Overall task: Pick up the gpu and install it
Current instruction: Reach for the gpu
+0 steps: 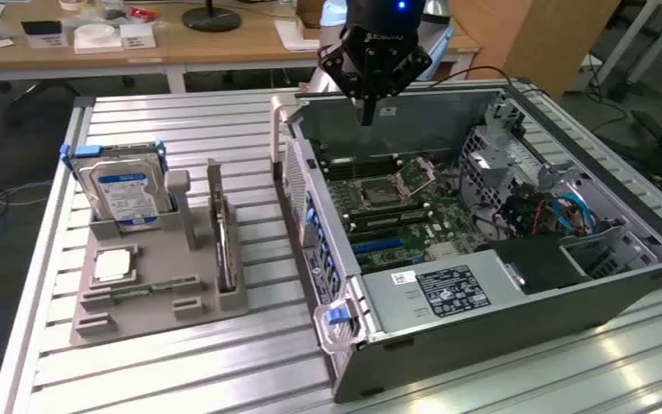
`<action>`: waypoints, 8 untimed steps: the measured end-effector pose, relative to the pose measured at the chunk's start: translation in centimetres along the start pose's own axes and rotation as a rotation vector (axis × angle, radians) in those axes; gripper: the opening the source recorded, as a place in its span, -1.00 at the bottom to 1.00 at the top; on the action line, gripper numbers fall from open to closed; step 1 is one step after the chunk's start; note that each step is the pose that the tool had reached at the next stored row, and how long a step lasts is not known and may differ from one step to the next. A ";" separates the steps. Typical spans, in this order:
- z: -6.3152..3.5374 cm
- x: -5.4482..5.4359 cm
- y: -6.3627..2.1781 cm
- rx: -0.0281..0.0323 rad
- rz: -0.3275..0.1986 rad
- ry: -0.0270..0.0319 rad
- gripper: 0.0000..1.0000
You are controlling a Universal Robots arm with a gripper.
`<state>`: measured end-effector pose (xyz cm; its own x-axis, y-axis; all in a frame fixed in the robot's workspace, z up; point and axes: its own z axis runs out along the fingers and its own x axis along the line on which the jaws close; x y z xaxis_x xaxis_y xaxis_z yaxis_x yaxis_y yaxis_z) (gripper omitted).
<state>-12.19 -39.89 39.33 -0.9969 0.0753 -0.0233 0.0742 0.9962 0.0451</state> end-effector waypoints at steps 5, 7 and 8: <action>0.00 0.0 0.00 0.0001 0.000 0.0000 -0.79; -0.01 0.2 -0.01 0.0001 0.000 0.0001 -0.79; -0.02 0.3 -0.02 0.0002 0.000 0.0002 -0.79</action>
<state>-12.47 -39.89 39.34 -0.9969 0.0753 -0.0232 0.0742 0.9962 0.0449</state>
